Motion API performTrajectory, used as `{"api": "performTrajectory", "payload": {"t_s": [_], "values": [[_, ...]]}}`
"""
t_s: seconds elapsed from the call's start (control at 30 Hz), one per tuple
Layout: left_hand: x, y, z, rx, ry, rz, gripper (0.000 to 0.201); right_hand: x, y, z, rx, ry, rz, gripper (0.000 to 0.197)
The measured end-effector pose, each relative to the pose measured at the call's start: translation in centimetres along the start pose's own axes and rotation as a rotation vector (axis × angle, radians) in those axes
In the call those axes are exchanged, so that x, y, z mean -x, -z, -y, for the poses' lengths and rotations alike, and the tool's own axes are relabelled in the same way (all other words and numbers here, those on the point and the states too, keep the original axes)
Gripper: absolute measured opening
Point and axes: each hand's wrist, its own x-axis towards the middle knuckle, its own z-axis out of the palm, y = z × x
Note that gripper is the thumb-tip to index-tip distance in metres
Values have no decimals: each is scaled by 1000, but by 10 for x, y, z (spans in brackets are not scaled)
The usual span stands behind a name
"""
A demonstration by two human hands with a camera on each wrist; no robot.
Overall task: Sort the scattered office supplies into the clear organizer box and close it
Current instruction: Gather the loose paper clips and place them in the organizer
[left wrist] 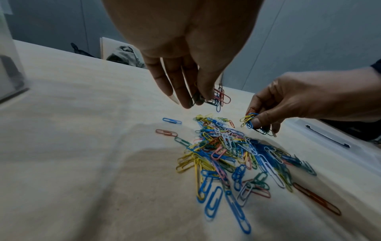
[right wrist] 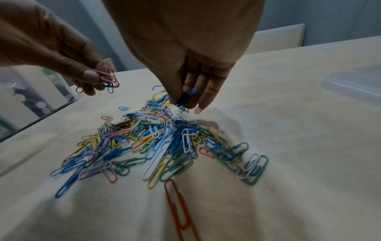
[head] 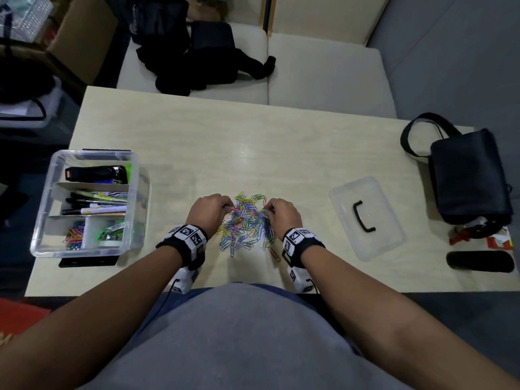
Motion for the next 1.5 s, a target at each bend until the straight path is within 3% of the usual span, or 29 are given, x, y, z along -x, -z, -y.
{"api": "performTrajectory", "payload": {"t_s": [0.23,0.5,1.27,1.5], "values": [[9,16,0,144,55,-69,13,4,11,19,-227,-6,-112,10],[23,52,17,310,96,-139,10,5,20,77,-423,51,-174,4],[138,145,136,302,423,-495,11,15,-35,287,-541,411,66,9],[164,152,169,214,568,-507,9,21,-53,319,-507,459,91,8]]}}
